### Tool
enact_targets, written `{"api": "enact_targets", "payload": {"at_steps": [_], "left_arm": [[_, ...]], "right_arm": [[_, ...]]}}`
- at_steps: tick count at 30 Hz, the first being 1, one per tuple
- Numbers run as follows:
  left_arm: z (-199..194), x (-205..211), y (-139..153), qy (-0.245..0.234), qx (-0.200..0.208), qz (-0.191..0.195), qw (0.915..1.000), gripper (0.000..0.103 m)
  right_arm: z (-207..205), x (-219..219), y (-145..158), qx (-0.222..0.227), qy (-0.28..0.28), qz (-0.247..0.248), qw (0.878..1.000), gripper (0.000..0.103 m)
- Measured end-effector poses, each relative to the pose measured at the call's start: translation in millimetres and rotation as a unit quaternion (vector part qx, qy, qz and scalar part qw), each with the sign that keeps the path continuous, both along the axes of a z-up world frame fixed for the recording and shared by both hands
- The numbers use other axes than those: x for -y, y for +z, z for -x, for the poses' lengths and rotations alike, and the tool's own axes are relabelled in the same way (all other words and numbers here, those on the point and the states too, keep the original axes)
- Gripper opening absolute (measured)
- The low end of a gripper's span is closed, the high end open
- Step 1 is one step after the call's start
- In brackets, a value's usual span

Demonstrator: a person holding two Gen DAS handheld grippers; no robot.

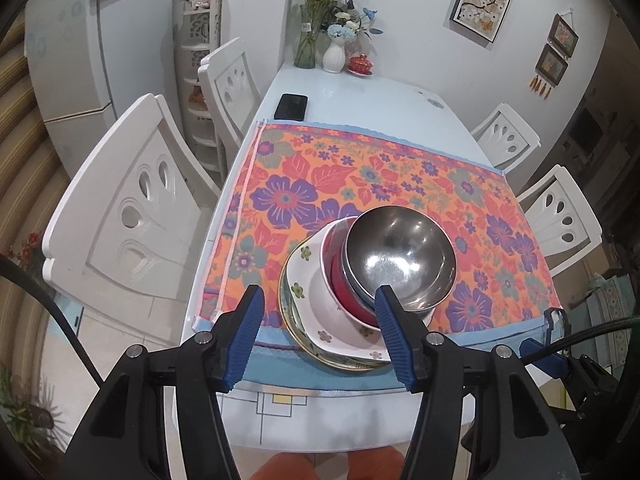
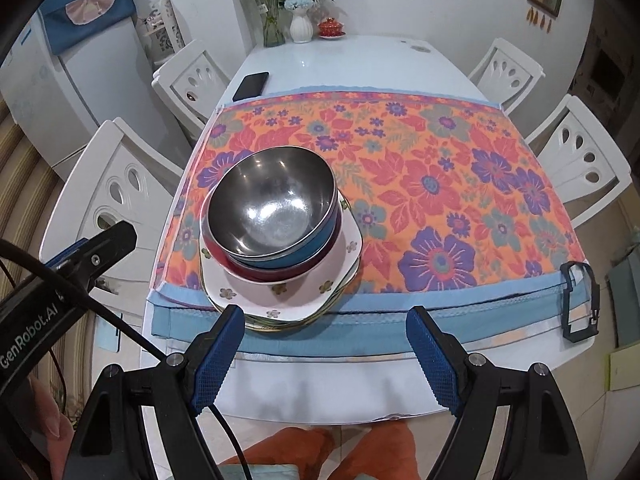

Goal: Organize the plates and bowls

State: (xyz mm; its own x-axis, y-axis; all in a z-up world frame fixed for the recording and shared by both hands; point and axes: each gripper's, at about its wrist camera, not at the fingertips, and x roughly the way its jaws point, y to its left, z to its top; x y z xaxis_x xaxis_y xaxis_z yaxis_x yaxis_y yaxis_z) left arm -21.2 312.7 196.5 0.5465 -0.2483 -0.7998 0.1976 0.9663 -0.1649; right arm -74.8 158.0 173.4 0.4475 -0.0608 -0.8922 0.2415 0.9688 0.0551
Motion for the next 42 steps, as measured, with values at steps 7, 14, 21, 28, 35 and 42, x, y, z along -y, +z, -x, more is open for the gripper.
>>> {"api": "enact_targets", "payload": {"at_steps": [7,14,21,28,35,42], "left_arm": [[-1.7,-0.7,-3.8,0.007,-0.008,-0.003,0.9999,0.055],[-3.2,-1.3,-7.4,0.009,-0.015,-0.007,0.9998,0.055],[-4.0,-3.0,-8.0,0.011,-0.017,-0.003,0.9998,0.055],[-3.2,-3.1,-8.8,0.008,-0.02,-0.003,0.9998,0.055],[-2.8,-3.8,-9.1,0.01,-0.022,-0.001,0.9997,0.055],[-2.4,-4.8,-7.7,0.006,-0.012,-0.007,0.9999,0.055]], "right_arm": [[-4.7,-1.3,-3.9,-0.01,0.008,-0.006,1.0,0.081],[-7.3,-0.7,-8.3,-0.018,0.008,-0.011,1.0,0.081],[-7.8,0.5,-11.6,-0.024,0.003,-0.018,1.0,0.081],[-7.3,0.5,-11.5,-0.026,0.001,-0.018,0.999,0.081],[-6.6,-1.8,-13.1,-0.029,0.0,-0.021,0.999,0.081],[-6.7,-2.5,-13.2,-0.031,0.0,-0.022,0.999,0.081]]}}
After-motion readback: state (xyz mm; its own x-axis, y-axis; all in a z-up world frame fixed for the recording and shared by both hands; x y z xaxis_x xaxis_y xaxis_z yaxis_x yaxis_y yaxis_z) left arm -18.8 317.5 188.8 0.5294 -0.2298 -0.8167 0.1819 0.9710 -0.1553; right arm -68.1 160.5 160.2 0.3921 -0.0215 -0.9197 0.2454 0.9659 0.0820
